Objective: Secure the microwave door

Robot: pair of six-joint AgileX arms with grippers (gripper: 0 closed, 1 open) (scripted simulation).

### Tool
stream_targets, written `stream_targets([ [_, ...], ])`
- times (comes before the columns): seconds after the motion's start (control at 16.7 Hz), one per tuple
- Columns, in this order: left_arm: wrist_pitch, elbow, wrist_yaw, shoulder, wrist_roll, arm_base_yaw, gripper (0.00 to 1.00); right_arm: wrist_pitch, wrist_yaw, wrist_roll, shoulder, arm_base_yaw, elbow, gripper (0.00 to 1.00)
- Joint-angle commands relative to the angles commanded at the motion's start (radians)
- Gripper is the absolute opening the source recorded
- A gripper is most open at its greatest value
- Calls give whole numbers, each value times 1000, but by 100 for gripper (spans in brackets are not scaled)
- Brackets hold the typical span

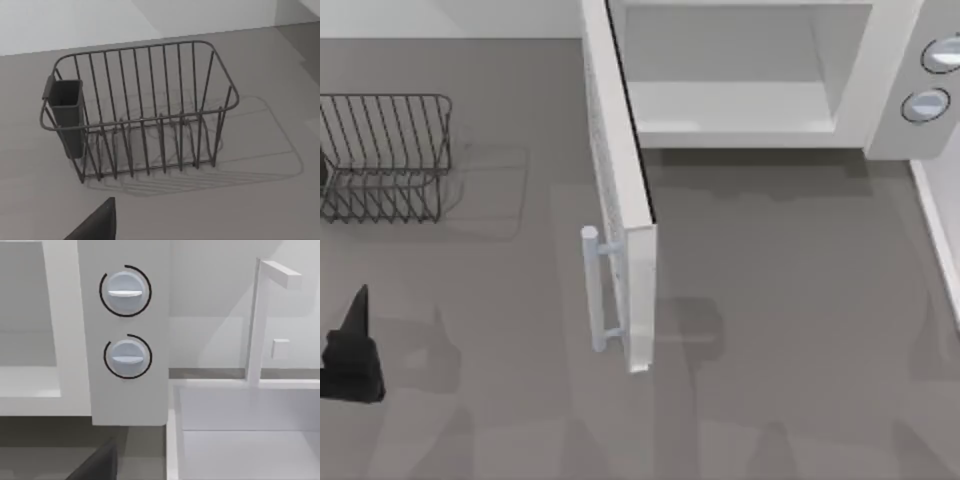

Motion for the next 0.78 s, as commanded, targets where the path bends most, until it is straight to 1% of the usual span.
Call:
stream_targets([
  [0.18,-164,129,43,197,87,-50,100,0,0,0,0,0,0,100],
  [0.36,-365,303,89,432,194,-105,100,0,0,0,0,0,0,100],
  [0.54,-584,513,138,684,310,-160,100,0,0,0,0,0,0,100],
  [0.78,-873,836,205,1014,465,-228,100,0,0,0,0,0,0,100],
])
